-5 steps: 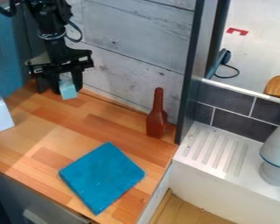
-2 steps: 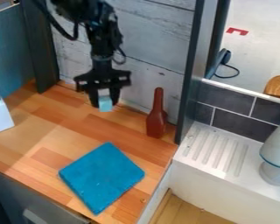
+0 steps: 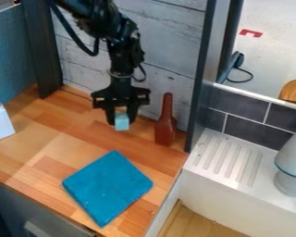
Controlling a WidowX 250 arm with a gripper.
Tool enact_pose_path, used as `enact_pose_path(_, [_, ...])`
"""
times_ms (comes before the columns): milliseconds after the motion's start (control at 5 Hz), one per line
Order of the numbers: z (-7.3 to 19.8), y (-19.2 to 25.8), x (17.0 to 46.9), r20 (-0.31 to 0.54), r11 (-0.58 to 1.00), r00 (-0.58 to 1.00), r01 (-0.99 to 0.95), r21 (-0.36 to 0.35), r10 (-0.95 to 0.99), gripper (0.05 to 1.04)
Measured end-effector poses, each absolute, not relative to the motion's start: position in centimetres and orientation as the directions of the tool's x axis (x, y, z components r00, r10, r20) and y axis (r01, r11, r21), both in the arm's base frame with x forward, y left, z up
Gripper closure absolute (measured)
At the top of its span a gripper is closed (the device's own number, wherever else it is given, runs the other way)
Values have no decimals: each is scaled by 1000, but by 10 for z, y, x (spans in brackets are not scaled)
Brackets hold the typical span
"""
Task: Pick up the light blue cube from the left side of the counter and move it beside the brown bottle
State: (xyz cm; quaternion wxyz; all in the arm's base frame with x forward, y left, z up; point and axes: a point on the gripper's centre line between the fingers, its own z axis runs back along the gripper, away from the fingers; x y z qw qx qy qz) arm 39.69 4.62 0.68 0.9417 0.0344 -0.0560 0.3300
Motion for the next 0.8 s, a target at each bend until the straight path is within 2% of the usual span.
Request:
enact_pose_path(200, [-14,49,391,12,777,777,-627,-59,629,538])
enact_pose_path(400, [-20,81,387,11,745,745,-666,-48,667,485])
enact_pose_path(600, [-25,59,394,52,704,704,-710,30,708,202])
enact_pose_path(800, [-24,22,402,74,726,727,-686,36,683,79])
